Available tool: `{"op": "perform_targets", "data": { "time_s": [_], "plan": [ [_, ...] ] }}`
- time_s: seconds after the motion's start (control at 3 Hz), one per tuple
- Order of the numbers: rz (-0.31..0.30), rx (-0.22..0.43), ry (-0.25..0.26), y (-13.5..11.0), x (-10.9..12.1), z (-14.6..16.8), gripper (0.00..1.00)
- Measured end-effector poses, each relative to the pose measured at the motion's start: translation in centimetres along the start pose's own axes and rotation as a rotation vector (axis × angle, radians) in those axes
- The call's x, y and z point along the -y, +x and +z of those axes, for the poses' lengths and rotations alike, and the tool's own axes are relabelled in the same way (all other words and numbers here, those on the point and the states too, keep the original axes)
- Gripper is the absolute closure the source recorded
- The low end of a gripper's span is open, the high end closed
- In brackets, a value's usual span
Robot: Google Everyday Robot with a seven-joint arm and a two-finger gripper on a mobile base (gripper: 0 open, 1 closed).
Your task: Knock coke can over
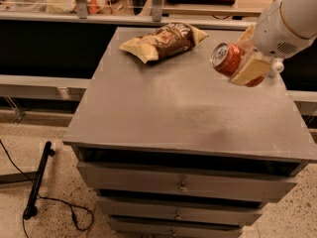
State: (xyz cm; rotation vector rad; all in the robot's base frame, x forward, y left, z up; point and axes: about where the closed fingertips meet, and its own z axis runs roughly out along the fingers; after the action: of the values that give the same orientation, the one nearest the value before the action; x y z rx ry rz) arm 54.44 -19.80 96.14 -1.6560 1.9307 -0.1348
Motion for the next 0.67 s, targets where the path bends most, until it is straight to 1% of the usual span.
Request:
{"op": "perform_targets", "data": {
  "time_s": [0.33,0.67],
  "plan": [
    [-0.120,-0.058,-0.006,-1.6,-1.6,0.5,1.00],
    [-0.241,-0.049,-0.028,-3.0,-3.4,1.1,1.00]
  ]
}}
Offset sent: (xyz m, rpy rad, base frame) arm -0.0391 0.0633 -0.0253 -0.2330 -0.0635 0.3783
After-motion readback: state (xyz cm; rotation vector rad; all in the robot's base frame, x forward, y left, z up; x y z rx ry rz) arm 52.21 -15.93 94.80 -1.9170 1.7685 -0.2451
